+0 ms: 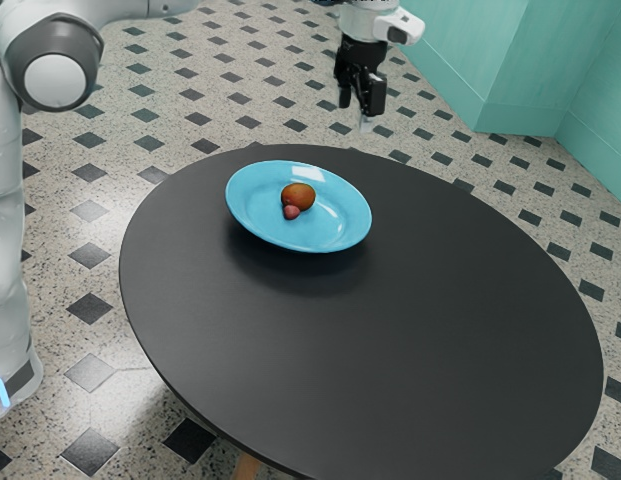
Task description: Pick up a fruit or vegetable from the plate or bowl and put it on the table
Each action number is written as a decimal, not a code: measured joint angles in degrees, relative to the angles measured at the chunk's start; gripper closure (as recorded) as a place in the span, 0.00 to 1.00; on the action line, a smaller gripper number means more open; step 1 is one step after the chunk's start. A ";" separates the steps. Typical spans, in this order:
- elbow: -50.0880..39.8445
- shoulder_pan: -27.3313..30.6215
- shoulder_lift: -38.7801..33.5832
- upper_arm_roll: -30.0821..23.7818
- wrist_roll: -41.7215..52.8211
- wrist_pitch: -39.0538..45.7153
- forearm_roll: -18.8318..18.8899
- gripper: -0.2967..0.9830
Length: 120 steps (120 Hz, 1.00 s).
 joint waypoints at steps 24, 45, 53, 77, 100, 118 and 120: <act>0.00 -1.87 0.01 -0.02 0.66 0.03 -0.03 0.23; 0.72 -2.06 -1.32 1.74 1.10 -1.19 -0.03 0.23; -1.93 -3.23 -2.65 3.98 1.26 -2.83 0.00 0.23; -16.02 -3.22 -6.85 9.23 1.67 -1.19 0.54 0.23; -18.54 1.18 -5.20 10.93 1.95 1.60 1.15 0.23; -18.26 1.10 -1.21 10.65 2.10 4.96 -0.28 0.23; -18.22 0.98 -0.89 10.65 2.12 5.27 -0.37 0.23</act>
